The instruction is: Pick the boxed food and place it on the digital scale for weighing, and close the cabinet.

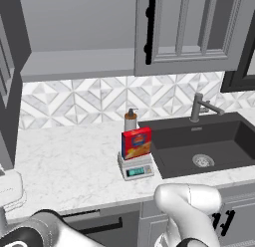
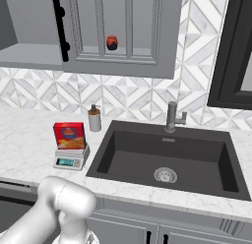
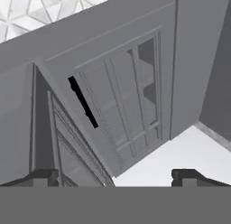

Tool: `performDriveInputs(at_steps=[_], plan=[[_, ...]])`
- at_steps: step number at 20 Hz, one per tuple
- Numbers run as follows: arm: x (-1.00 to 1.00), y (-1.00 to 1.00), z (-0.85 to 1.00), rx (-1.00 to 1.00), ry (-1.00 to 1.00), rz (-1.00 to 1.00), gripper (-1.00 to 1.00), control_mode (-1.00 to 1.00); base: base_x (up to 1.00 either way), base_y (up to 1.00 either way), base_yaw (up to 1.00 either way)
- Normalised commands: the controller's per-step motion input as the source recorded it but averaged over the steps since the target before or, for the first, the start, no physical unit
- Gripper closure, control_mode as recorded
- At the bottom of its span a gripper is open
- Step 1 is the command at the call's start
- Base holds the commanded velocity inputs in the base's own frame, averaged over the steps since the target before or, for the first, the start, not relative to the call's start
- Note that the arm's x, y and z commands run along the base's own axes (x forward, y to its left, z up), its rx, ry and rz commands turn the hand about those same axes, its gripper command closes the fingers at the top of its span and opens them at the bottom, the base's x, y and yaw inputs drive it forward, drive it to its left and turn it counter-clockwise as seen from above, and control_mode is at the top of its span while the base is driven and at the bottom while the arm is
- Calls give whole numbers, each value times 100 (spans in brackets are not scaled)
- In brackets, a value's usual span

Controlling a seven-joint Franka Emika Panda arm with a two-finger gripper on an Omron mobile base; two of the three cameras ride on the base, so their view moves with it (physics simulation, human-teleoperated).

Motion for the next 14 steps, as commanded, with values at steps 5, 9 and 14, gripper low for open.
performDriveInputs(at_steps=[5,9,14], plan=[[-16,19,43,0,-33,-8,-100,-100,0,0,0],[-14,-3,55,2,-31,-12,-100,-100,0,0,0],[0,-33,58,16,-7,-8,-100,-100,0,0,0]])
